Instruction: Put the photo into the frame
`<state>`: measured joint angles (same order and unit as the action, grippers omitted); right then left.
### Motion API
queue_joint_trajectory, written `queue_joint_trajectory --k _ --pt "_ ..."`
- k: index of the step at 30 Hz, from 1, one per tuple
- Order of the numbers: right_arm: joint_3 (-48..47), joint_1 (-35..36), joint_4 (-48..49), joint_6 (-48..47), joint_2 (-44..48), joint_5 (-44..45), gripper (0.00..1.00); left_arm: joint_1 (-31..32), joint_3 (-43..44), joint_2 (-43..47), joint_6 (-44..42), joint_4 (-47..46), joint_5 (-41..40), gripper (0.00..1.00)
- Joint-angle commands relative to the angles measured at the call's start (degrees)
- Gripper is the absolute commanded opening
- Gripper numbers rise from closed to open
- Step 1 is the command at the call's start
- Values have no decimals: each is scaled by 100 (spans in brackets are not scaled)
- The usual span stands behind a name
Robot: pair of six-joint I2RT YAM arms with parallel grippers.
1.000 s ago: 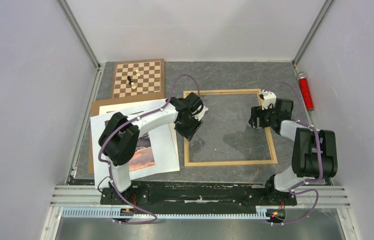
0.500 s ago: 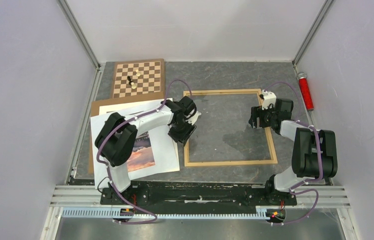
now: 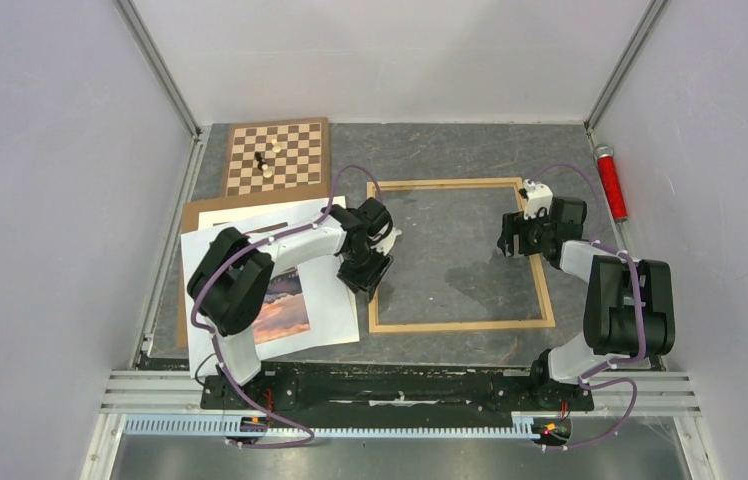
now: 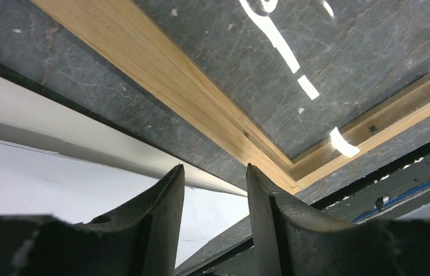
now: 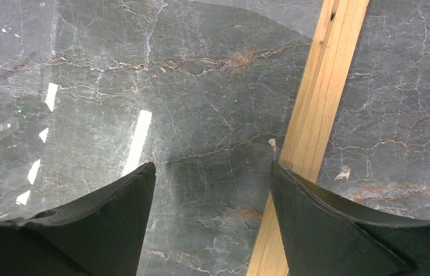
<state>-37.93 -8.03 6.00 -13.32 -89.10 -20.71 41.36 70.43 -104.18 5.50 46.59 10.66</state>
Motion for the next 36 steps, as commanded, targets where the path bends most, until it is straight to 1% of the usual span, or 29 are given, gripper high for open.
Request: queue_joint_trajectory --k 1,10,14,15,18,23,28,36 --pt "93 -18 -264 -17 111 167 76 141 -56 246 241 -194 132 51" --pt "118 -130 -535 -103 315 -80 77 222 -258 271 285 -376 77 52" --pt "128 -269 -591 -134 350 -149 78 248 -285 236 309 -431 86 52" --pt "128 -308 -763 -153 350 -165 79 260 -284 226 319 -441 101 51" --pt "152 -431 -868 -201 358 -280 80 280 -259 189 355 -462 145 51" --pt "220 -580 -958 -250 351 -479 85 320 -232 161 375 -468 161 52" --pt "243 -696 -970 -249 394 -563 86 320 -214 152 374 -479 106 52" --pt "-3 -788 -1063 -223 686 -710 87 320 -197 126 382 -491 70 51"
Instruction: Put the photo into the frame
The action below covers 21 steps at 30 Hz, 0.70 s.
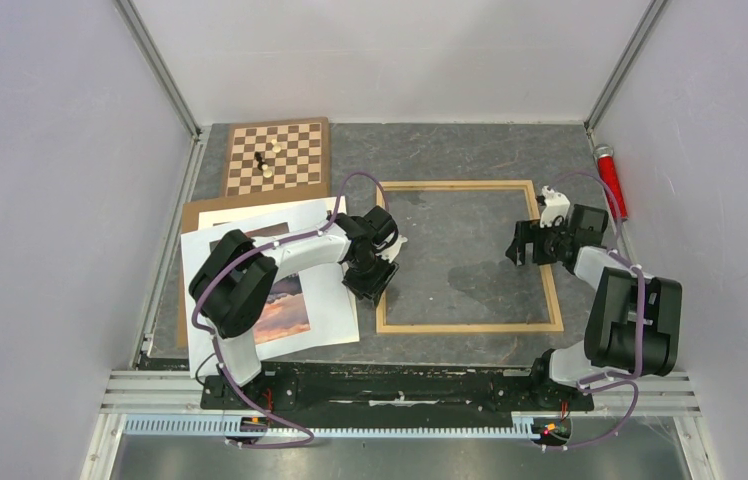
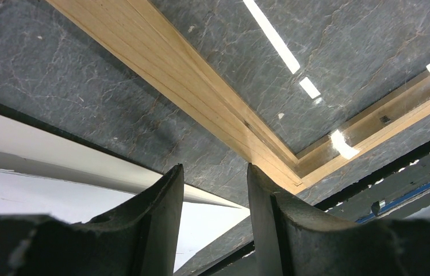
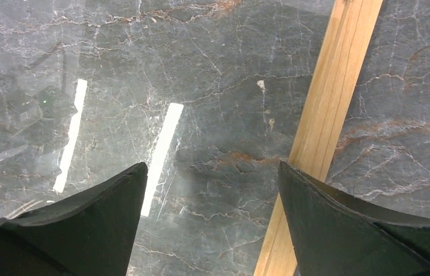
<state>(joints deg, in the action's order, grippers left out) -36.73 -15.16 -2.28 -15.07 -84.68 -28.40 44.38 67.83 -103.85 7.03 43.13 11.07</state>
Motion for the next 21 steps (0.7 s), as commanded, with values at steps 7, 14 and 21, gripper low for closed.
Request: queue_joint_trajectory --k 7,14,21 --pt "-369 -93 -460 -219 525 256 88 18 99 66 237 -139 38 51" --pt "-296 -199 -585 -328 625 590 87 14 150 60 238 -131 36 52" --pt "0 -353 -621 -373 386 541 86 18 319 12 268 -100 72 52"
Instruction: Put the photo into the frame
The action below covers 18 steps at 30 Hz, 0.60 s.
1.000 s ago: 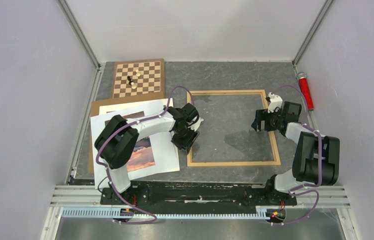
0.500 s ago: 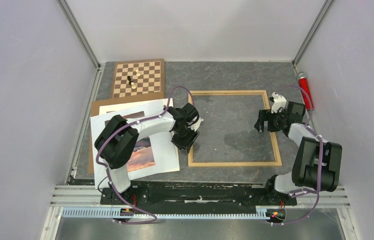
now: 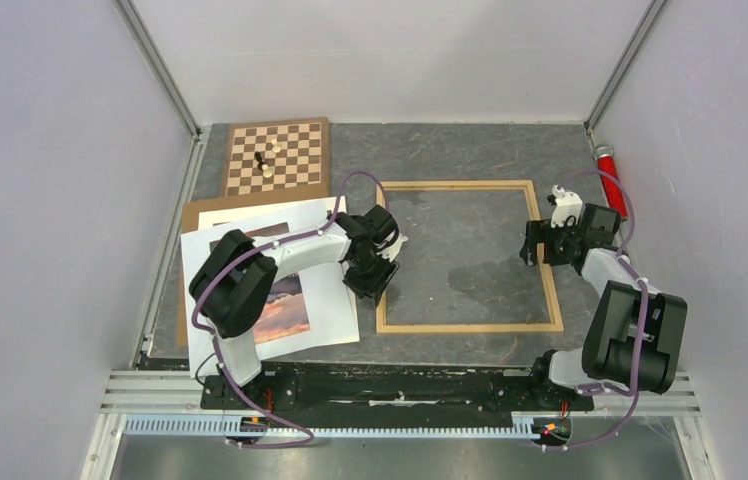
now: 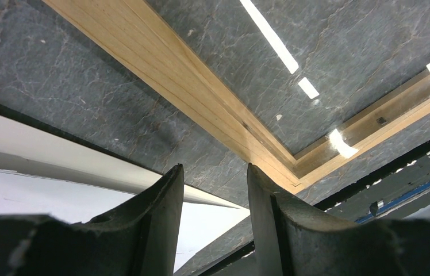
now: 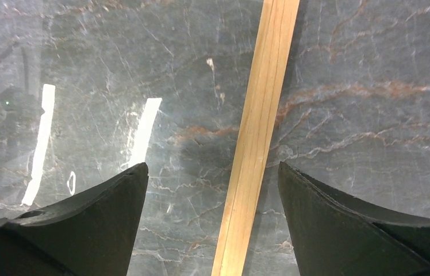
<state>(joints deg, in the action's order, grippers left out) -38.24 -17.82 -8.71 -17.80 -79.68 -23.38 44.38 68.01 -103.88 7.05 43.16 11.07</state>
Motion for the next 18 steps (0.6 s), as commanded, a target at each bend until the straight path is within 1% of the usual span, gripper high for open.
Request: queue_joint_trajectory --k 1,10,18 --pt "194 -118 29 -101 -146 -9 86 16 332 -3 275 -94 103 51" --pt "386 -222 69 -74 -312 -353 86 35 389 -104 322 -83 170 51" --pt "449 -222 132 30 -460 -531 86 68 246 -71 347 -99 165 51"
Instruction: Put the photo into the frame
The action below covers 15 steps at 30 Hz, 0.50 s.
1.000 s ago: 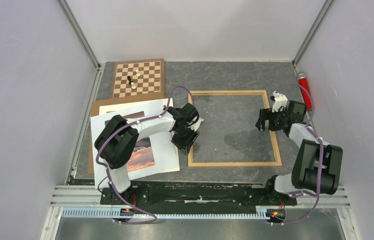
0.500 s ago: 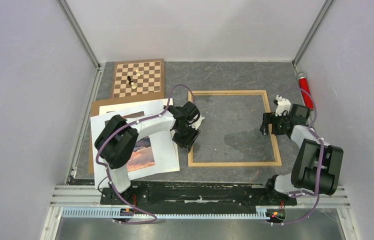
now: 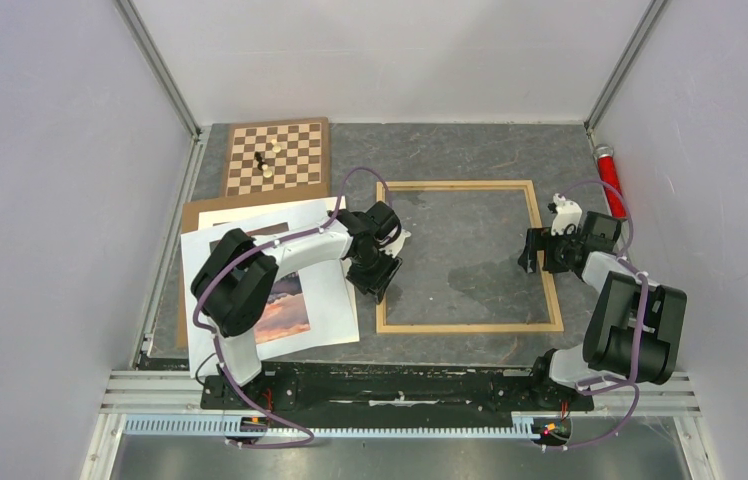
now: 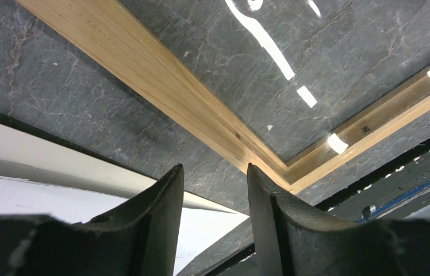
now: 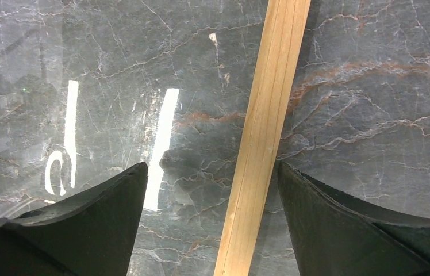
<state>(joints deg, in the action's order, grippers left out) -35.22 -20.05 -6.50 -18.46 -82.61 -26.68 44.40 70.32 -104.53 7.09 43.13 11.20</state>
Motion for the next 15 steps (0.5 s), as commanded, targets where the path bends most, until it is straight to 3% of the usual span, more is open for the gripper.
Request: queue_joint_trajectory --k 1,15 --pt "147 1 -88 105 -184 -215 86 81 -8 5 360 -113 179 51" --pt "225 1 -62 140 -131 -254 86 152 -249 -36 552 -297 156 52"
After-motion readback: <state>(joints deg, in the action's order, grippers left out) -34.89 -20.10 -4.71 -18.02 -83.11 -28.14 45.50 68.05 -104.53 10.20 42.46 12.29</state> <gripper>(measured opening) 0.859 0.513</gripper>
